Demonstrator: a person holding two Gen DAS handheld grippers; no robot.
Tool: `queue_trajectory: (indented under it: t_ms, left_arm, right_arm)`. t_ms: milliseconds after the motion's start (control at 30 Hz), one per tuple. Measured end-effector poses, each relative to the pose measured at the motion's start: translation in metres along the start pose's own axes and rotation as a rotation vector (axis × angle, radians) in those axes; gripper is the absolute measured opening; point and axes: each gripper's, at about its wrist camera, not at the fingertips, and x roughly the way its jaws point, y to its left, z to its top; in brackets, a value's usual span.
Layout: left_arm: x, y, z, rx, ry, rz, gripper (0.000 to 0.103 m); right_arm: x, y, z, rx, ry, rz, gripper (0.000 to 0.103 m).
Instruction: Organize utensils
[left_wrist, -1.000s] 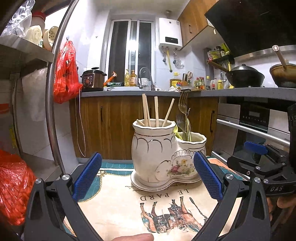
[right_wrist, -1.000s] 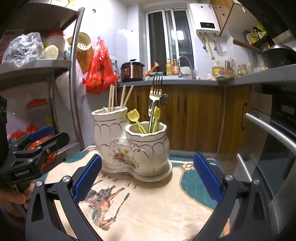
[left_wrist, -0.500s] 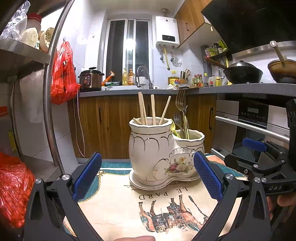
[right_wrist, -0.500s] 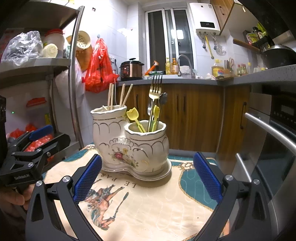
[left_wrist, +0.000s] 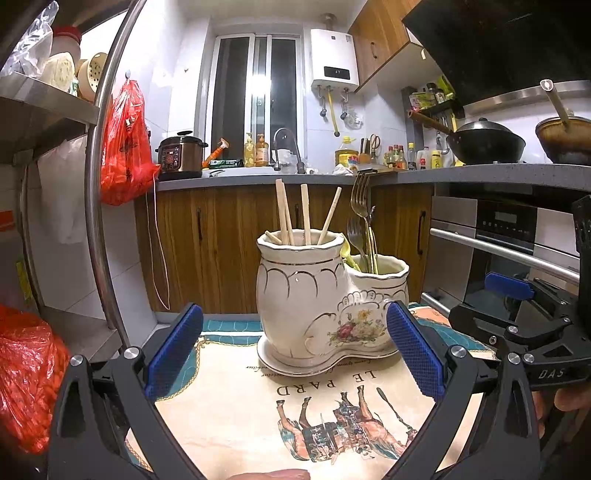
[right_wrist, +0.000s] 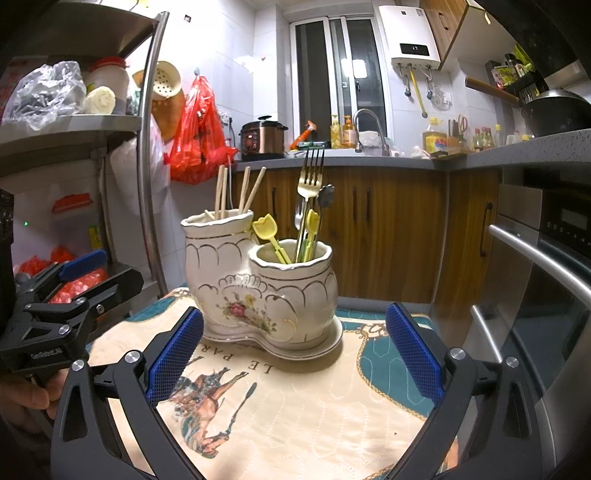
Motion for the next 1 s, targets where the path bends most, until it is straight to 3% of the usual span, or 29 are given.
queue_trajectory:
  t_ms: [1000]
  left_arm:
    - [-0.0006,0.0012,0.0004,0.000,-0.007,0.003,0.098]
  right_arm:
    - [0.0000,-0.0004,0.0001,-0.002,0.001,0.001,0.098]
